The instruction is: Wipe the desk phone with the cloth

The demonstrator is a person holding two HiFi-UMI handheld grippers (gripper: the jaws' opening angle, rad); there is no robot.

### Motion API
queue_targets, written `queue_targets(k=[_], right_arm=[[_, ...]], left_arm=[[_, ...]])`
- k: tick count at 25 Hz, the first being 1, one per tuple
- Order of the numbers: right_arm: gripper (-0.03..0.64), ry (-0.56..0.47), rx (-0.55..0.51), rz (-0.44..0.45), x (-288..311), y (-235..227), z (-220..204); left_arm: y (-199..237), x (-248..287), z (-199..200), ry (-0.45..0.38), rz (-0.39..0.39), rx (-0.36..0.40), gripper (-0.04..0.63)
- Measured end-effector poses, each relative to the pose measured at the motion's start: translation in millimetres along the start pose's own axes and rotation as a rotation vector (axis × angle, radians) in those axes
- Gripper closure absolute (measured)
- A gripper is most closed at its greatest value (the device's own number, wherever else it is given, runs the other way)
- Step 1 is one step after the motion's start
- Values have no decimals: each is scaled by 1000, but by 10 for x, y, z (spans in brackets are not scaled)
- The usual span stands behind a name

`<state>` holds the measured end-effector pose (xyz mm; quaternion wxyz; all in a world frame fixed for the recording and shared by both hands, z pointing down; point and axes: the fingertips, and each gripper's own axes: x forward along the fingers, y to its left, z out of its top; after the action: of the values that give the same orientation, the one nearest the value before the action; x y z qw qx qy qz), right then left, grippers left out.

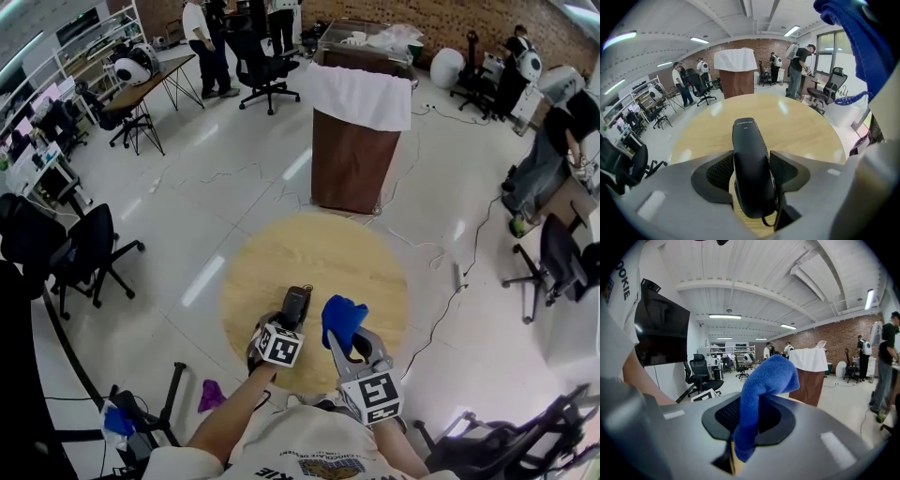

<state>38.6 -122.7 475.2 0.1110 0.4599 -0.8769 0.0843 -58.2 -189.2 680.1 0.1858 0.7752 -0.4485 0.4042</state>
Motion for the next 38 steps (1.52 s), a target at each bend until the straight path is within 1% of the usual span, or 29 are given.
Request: queue_targets(k=[2, 11, 15, 19, 24, 33, 35, 38], right_arm=[[555, -3, 3, 3, 17, -14, -4], [555, 0, 5, 3, 94, -78, -10], [555, 3, 10, -2, 110, -135, 2], [555, 4, 15, -3, 122, -134, -25], [555, 3, 15, -7, 114, -140, -35], [555, 8, 18, -9, 77, -155, -69], [555, 10, 19, -9, 62, -149, -80], [555, 11, 23, -9, 47, -142, -95]], left_arm=[[-5, 34, -18, 20, 0, 4, 350], [40, 186, -86, 78, 8, 24, 331], [45, 212, -57, 95, 10, 15, 331], [36, 273, -96, 120, -15, -23, 328], [33, 311, -106, 98, -21, -56, 328], [44, 298, -96, 46, -20, -79, 331], [42, 297, -98, 45, -22, -81, 331], [53, 317, -108, 70, -27, -80, 328]])
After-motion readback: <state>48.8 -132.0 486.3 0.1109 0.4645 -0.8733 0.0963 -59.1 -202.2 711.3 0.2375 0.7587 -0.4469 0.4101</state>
